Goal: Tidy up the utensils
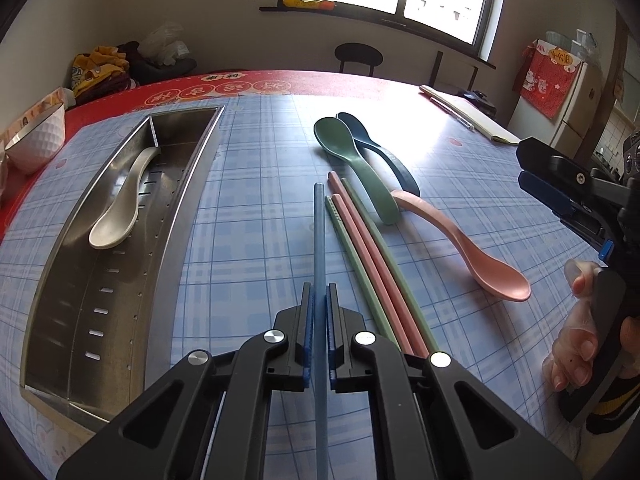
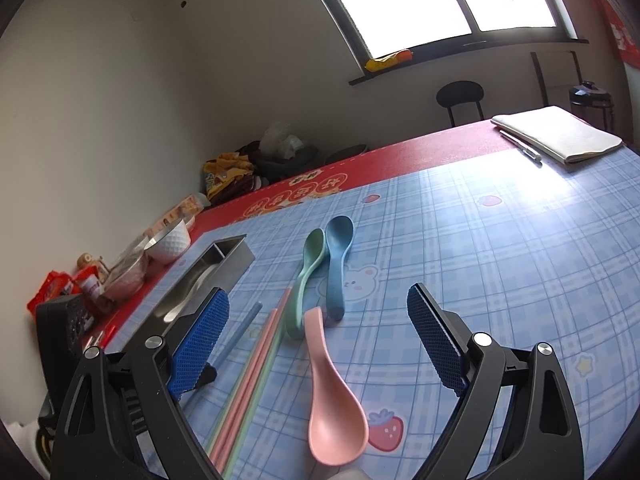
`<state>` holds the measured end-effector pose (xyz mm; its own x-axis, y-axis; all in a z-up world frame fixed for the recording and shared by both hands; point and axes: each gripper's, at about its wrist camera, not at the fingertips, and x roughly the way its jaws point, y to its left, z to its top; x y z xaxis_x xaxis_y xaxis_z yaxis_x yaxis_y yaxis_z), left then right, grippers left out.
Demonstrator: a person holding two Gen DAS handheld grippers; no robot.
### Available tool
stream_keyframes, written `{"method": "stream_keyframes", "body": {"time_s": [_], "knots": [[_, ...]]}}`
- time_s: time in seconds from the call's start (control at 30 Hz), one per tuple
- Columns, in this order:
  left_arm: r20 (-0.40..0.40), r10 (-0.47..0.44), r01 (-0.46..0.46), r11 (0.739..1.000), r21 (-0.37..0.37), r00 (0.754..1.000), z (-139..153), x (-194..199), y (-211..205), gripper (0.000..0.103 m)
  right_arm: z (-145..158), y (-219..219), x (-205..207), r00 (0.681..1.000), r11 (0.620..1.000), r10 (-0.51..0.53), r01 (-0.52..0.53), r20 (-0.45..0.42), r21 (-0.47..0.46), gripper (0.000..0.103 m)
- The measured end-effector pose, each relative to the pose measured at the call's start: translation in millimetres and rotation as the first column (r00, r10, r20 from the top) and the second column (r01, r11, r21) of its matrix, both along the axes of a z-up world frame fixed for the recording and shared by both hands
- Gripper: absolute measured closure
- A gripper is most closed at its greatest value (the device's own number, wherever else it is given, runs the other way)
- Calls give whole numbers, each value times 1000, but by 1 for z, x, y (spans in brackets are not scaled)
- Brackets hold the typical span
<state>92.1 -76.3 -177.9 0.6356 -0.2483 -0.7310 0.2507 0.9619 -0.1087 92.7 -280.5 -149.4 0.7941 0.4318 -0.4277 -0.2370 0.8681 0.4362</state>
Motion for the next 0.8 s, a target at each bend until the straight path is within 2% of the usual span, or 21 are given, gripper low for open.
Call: {"method": "stream_keyframes", "body": {"time_s": [0.17,0.2,0.33,0.4,0.43,0.5,0.63,0.7,0.8], "knots": [[23,46,-44,997,-59,999,5,-2,14,97,-1,6,4,1000,1000,19,-19,-22,-19,16],[28,51,-49,996,-69,998,6,-3,16,97,-1,7,4,1000,999,20,-21,-24,-27,24],[54,56,-52,996,-77,997,9,-7,17,97,-3,18,8,998,996,26,-31,-54,-89,40],[62,64,-59,995,-81,996,10,-9,18,97,-4,27,10,997,988,13,-25,-77,-156,54],[64,66,-60,995,-86,996,10,-9,19,97,-4,33,11,996,980,13,-30,-88,-196,56],[71,71,-64,994,-93,995,11,-11,21,97,-5,51,11,995,952,25,-55,-100,-303,67],[84,68,-59,992,-112,994,13,-13,23,97,-9,85,9,992,870,45,-96,-116,-484,75],[83,68,-57,991,-124,994,12,-14,25,97,-14,90,13,987,849,39,-116,-157,-515,80],[86,59,-46,989,-141,995,13,-15,26,97,-18,89,16,976,840,28,-140,-216,-524,81]]}}
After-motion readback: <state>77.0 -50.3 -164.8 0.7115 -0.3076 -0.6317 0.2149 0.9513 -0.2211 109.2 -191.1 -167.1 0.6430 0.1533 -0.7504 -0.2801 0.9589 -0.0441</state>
